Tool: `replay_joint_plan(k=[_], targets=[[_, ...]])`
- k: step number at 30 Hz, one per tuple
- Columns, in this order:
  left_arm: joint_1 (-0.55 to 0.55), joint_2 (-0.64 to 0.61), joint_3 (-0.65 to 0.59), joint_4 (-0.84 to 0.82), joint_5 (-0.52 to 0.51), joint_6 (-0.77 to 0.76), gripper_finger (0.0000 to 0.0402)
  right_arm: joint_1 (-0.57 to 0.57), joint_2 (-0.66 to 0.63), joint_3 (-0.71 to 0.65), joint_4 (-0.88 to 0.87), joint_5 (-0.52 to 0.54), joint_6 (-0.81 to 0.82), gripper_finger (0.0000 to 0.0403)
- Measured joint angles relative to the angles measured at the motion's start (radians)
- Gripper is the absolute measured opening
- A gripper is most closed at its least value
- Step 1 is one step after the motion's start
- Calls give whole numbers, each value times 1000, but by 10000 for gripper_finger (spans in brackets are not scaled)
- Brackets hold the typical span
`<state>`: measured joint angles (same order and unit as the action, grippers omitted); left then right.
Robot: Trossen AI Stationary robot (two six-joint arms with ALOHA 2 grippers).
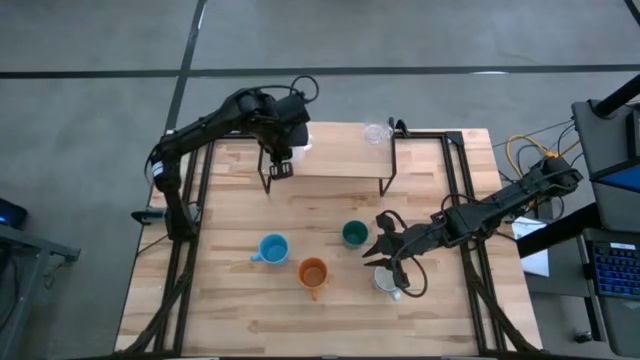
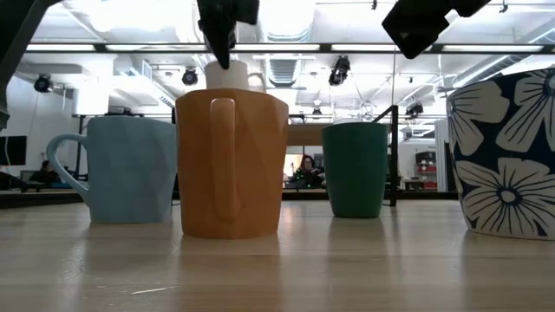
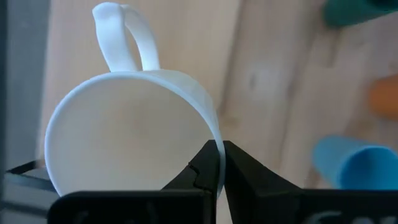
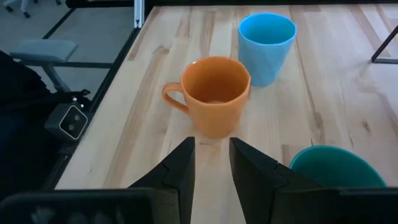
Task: Stack small to large cups/mugs on shelf
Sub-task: Put the white cup on the shelf
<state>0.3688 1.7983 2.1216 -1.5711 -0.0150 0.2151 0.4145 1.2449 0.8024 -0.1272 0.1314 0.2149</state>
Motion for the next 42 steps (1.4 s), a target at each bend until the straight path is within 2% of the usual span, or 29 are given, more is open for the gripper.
replay_joint_plan(k=[6,10,20,22,26,31,34,42], targets=[[-46,-19,-2,0,100,-49,0,0,0,-1,3,0,-4,93],[-72,-34,-48,1,169,-61,0,0,0,-5,3,0,-5,93],[-107,-93,-236,-1,178,-106,0,0,0,-10,4,0,-5,93],[-114,-97,-244,0,156,-104,0,0,0,-10,4,0,-5,93],[-121,-105,-239,1,43,-64,0,0,0,-10,5,1,-8,93],[-114,-109,-243,1,28,24,0,0,0,-10,6,24,-9,93],[-104,-104,-247,1,-16,79,0,0,0,-10,6,27,-7,93],[-33,-102,-246,0,-49,137,0,0,0,-16,7,27,-6,93]])
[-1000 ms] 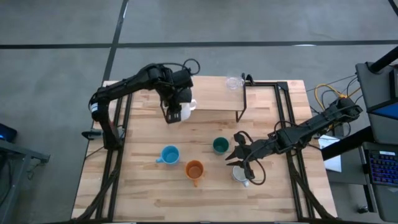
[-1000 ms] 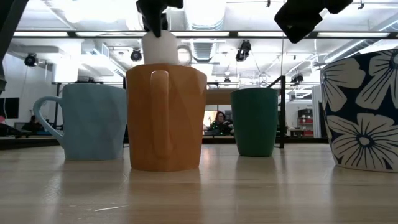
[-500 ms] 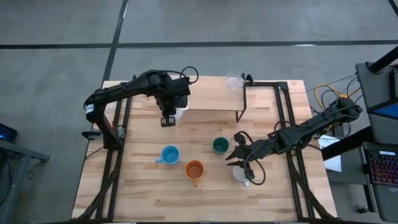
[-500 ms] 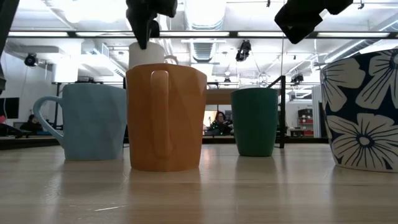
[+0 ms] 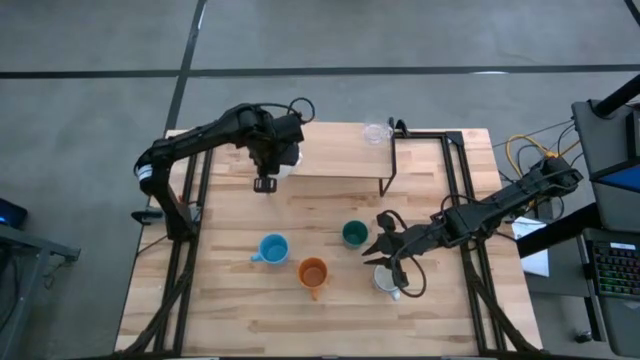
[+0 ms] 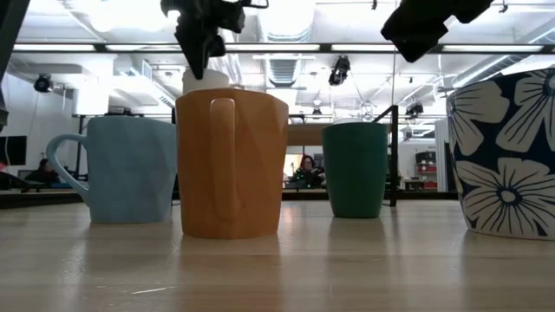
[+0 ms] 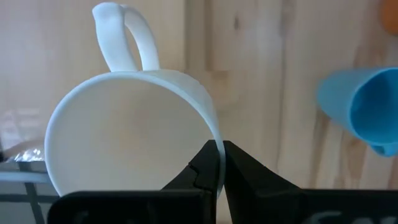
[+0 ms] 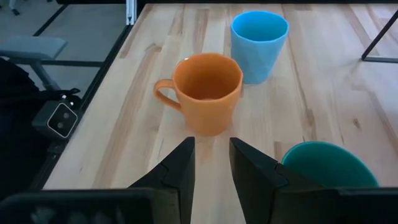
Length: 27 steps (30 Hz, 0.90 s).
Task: Stack small to large cups/mugs on shelf
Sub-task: Put the white cup on the shelf
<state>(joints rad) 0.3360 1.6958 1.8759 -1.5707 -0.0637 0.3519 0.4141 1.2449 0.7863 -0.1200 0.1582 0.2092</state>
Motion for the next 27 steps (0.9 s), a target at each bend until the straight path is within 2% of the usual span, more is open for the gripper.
replay_joint_plan(k=[8,27], targets=[[56,1,4,1,1,48,0,0,0,-5,0,0,0,93],[64,20,9,0,1,76,0,0,0,-5,6,0,0,93]])
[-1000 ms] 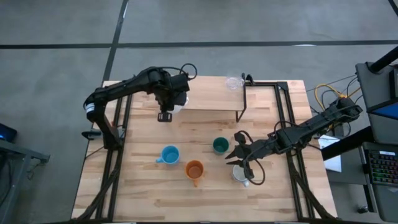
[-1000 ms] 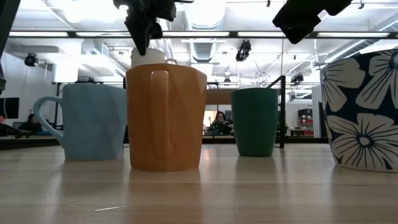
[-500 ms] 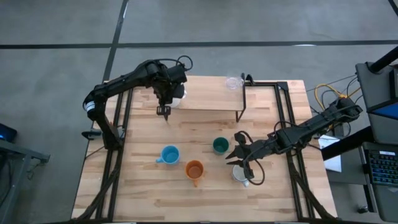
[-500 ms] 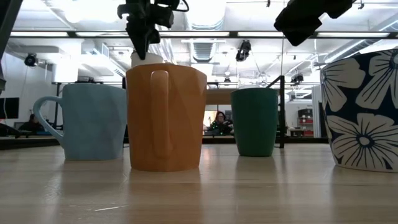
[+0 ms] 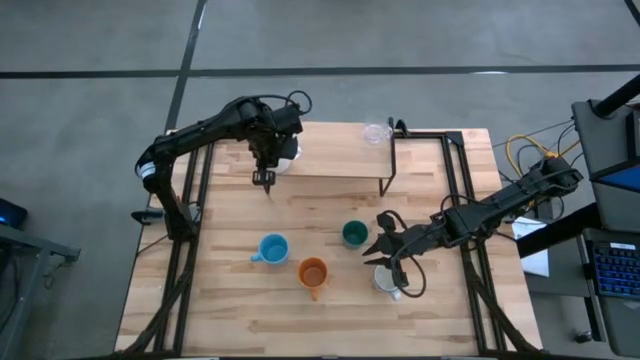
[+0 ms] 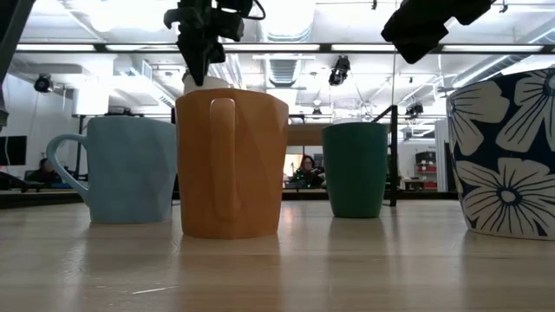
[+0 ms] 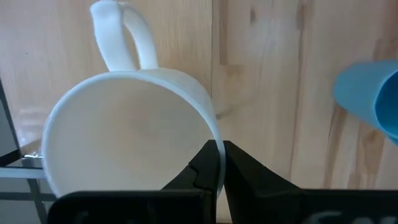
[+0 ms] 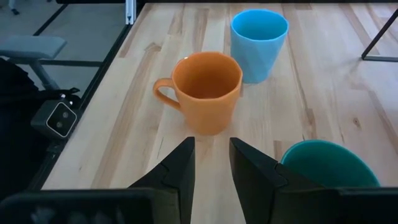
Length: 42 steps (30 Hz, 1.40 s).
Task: Stack small to large cups/mugs on shelf
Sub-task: Put the white cup on the shelf
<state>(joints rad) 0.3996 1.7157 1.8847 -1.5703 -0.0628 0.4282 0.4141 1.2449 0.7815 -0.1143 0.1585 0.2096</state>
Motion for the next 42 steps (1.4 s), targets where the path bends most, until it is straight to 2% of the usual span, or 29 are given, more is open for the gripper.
replay_joint_plan(k=[25,42], targets=[[13,29,63,-2,-24,24,0,0,0,-2,0,0,19,93],[13,29,62,-1,16,-4,0,0,0,-6,0,0,18,93]])
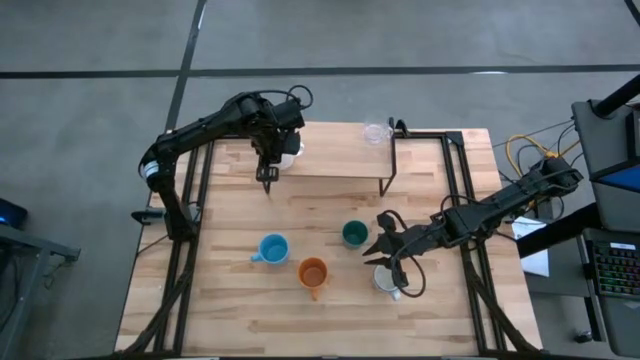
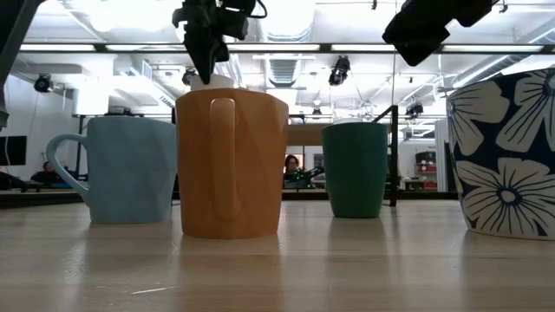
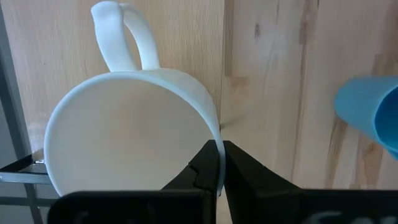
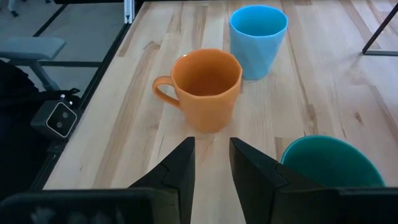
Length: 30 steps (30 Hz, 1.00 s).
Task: Stack small to large cups/mugs on shelf
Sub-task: Put the white cup on the shelf
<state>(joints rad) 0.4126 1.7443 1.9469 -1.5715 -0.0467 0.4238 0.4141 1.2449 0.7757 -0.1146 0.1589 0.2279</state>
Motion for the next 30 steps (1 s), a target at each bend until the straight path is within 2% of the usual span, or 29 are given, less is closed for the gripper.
replay_joint_plan(k=[23,30], targets=[[0,2,-3,0,-41,-25,1,0,0,0,0,0,0,93],[0,2,-3,1,-42,-26,49,0,0,-6,0,0,0,93]])
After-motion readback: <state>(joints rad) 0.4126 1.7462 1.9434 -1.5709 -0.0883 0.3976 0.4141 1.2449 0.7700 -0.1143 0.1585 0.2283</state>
